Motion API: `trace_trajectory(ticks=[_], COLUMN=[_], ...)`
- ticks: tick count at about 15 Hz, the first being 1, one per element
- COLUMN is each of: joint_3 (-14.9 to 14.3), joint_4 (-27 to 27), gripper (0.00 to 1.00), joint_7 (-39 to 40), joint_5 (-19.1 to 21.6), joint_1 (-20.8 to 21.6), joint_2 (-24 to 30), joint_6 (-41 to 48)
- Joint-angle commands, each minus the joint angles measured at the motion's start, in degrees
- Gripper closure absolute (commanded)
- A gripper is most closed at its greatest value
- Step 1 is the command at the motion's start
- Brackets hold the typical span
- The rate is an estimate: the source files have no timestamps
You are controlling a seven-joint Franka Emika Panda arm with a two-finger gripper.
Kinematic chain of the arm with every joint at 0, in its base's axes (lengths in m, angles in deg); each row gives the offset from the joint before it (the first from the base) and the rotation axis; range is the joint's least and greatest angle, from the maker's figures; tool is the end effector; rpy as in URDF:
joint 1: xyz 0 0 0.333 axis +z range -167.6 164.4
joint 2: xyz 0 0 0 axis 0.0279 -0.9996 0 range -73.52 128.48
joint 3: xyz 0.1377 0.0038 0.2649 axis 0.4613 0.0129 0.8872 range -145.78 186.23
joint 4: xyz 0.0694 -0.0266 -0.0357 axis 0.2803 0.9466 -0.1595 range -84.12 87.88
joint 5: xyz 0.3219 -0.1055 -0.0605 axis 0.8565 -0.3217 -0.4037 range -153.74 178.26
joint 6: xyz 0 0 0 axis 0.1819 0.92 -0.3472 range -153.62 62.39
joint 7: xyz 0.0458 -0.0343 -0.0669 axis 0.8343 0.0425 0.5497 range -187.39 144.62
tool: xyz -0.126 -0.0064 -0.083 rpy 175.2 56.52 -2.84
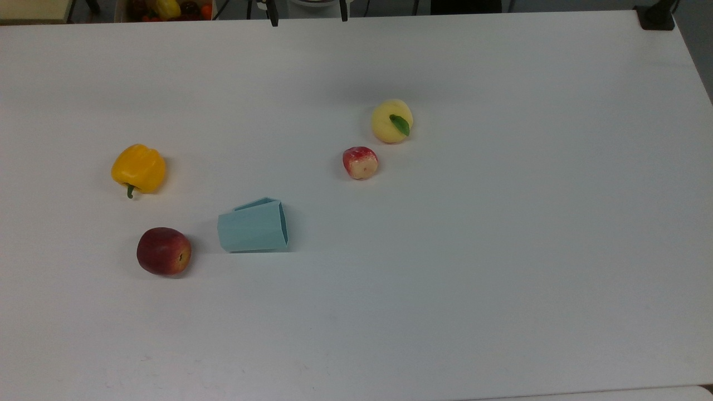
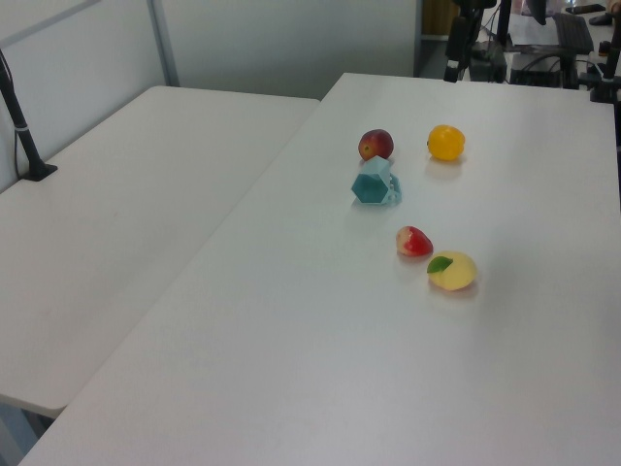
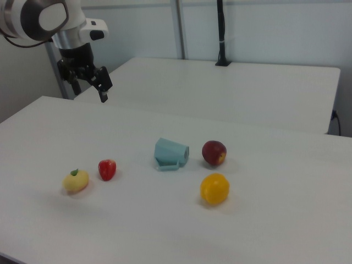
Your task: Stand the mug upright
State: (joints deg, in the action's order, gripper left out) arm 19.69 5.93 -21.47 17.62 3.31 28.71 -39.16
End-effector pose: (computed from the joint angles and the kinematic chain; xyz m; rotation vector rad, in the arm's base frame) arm 0.5188 0.0520 0.5620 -3.0352 -0.0972 -0.1992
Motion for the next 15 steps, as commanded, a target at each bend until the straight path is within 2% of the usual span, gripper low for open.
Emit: trace_trajectory(ticks=[1,12,15], joint_3=[-0.79,-0.79,-0.53], joint_4=[1.74,1.75,1.75], gripper=[0.0,0.0,0.0], joint_7=[0.7,0.7,1.4], joint_5=[0.08,-0.09,-2.29], joint_1=[1.59,1.59,1.59], joint_2=[1.14,0.79,0.53], joint_6=[-1.23,-1.4,-1.49])
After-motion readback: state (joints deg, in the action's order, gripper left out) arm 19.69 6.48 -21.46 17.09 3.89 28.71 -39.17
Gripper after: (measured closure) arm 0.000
